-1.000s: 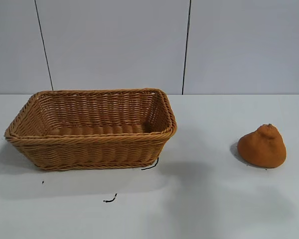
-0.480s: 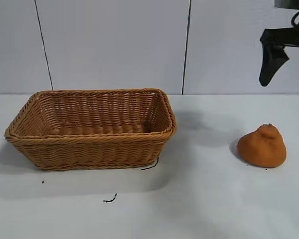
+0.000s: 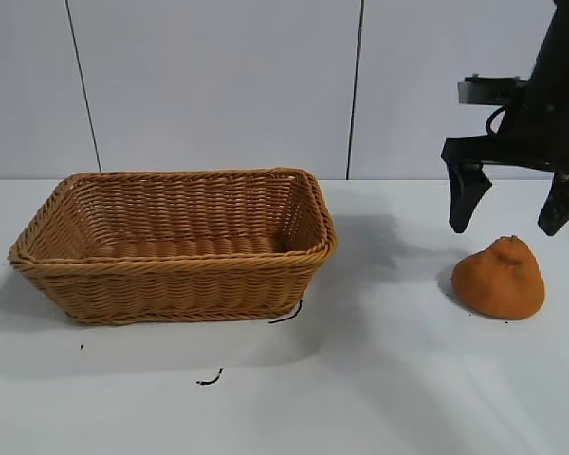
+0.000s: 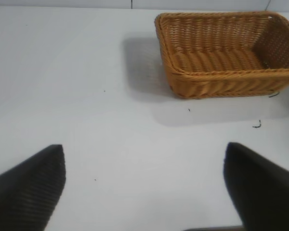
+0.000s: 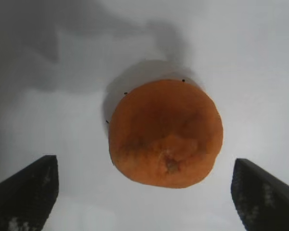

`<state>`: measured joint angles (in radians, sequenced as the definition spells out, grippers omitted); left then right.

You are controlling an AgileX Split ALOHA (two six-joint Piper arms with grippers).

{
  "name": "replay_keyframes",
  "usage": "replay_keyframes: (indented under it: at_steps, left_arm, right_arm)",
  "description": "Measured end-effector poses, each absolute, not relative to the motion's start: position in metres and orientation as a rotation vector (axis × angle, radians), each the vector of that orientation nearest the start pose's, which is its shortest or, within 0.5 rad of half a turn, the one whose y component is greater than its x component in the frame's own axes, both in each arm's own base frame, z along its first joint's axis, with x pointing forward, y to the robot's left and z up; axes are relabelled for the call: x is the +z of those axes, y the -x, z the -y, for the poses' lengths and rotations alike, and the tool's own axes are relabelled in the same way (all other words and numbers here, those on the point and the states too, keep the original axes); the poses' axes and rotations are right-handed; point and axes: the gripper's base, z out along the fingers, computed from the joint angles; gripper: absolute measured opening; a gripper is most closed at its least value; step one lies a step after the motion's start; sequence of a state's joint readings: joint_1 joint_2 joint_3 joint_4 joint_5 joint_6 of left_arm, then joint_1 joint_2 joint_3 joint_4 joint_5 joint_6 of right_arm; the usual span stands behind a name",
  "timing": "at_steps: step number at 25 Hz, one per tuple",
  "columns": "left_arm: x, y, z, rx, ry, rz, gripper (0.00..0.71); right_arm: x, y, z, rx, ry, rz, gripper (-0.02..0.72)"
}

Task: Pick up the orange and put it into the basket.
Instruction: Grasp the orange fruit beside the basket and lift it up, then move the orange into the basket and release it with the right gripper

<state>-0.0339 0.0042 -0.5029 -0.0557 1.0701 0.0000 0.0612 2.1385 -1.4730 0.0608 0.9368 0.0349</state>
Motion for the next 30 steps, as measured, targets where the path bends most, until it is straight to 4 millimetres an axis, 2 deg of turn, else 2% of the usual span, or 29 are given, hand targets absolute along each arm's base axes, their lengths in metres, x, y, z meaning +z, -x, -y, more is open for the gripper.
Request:
replay_keyframes:
  at_steps: [3,6,7,9,11,13,14,18,20,21,26,27,30]
  left_arm:
    - [0.277,0.005,0.004,-0.087,-0.038,-2.054,0.639]
    - [0.277,0.005,0.004,-0.087,-0.038,-2.054,0.639]
    - [0.277,0.005,0.004,-0.087,-0.038,-2.054,0.639]
    - [0.277,0.005,0.004,-0.087,-0.038,-2.054,0.639]
    - [0.277,0.005,0.004,-0.087,-0.038,-2.054,0.639]
    - [0.277,0.005,0.004,-0.087,-0.038,-2.054,0.639]
    - [0.277,0.005,0.004,-0.087,-0.038,-2.054,0.639]
    - [0.277,0.005,0.004,-0.087,-0.038,-2.054,0.639]
    - [0.277,0.005,0.004,-0.087,-0.038,-2.054,0.639]
    - [0.277,0.005,0.004,-0.087,-0.038,-2.054,0.639]
    - [0.277,0.005,0.004,-0.087,-0.038,-2.054,0.639]
    - [0.277,0.005,0.004,-0.087,-0.038,-2.054,0.639]
    - [0.277,0.005,0.004,-0.087,-0.038,-2.054,0.639]
  right_arm:
    - [0.118,-0.410,-0.029,0.076,-0.014,-3.120,0.696]
    - [0.115,-0.411,-0.029,0.074,-0.013,-3.125,0.671]
    - [0.115,-0.411,-0.029,0.072,-0.011,-3.124,0.623]
    - [0.115,-0.411,-0.029,0.071,-0.011,-3.125,0.462]
    - [0.117,-0.411,-0.029,0.071,-0.009,-3.128,0.252]
    - [0.127,-0.413,-0.030,0.073,-0.006,-3.129,0.131]
    - [0.132,-0.414,-0.030,0.074,-0.004,-3.131,0.105]
    - [0.166,-0.426,-0.031,0.083,0.002,-3.085,0.105]
    - [0.191,-0.434,-0.031,0.088,0.007,-3.025,0.105]
    - [0.191,-0.434,-0.031,0.088,0.007,-3.025,0.105]
    - [0.253,-0.448,-0.032,0.098,0.017,-2.887,0.105]
    - [0.270,-0.452,-0.033,0.102,0.014,-2.835,0.105]
    - [0.286,-0.456,-0.038,0.106,0.028,-2.781,0.105]
